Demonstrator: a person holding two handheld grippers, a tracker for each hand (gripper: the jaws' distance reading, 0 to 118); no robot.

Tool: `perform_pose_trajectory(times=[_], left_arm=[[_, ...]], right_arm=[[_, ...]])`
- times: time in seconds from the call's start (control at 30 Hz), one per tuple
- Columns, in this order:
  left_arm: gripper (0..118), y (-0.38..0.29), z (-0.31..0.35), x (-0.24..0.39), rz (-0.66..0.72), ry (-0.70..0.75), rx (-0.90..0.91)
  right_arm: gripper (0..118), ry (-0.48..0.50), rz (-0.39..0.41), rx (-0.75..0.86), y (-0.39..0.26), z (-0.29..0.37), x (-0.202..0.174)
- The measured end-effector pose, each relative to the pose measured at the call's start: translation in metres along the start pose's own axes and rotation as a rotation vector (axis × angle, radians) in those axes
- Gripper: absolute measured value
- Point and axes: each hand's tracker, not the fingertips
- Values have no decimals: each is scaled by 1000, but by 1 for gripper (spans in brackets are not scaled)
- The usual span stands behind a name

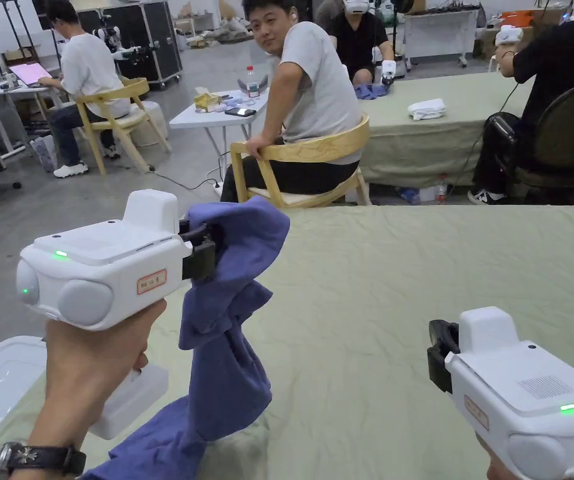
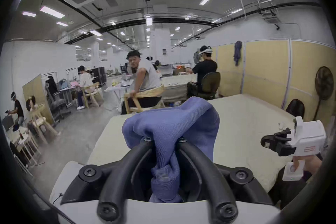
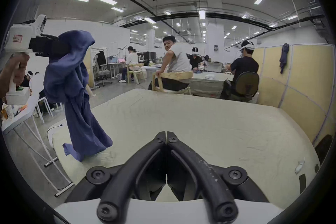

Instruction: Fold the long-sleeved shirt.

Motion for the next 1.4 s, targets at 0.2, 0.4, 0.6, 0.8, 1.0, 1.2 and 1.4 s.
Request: perform_pose_trajectory(times=[0.2,0.4,0.6,0.8,1.0,1.2,1.4], left_arm=[[13,13,-57,73,-16,-179,-6],[13,20,-116,153,-38,-328,-30],[13,15,-175,234,-47,-462,-82],[13,-41,-259,319,-68,-603,-286],[13,-119,-315,406,-71,-711,-496],[14,-172,-334,462,-103,-750,-616],[79,-186,-333,462,-38,-726,-657]], right_arm=[[2,-123,-68,7,-9,27,60],[2,-239,-123,4,-24,50,117],[2,-334,-169,-7,-38,66,163],[2,-401,-203,-31,-57,77,199],[2,-443,-250,-84,-86,78,227],[2,-462,-263,-128,-104,79,243],[2,-468,-280,-154,-115,76,248]])
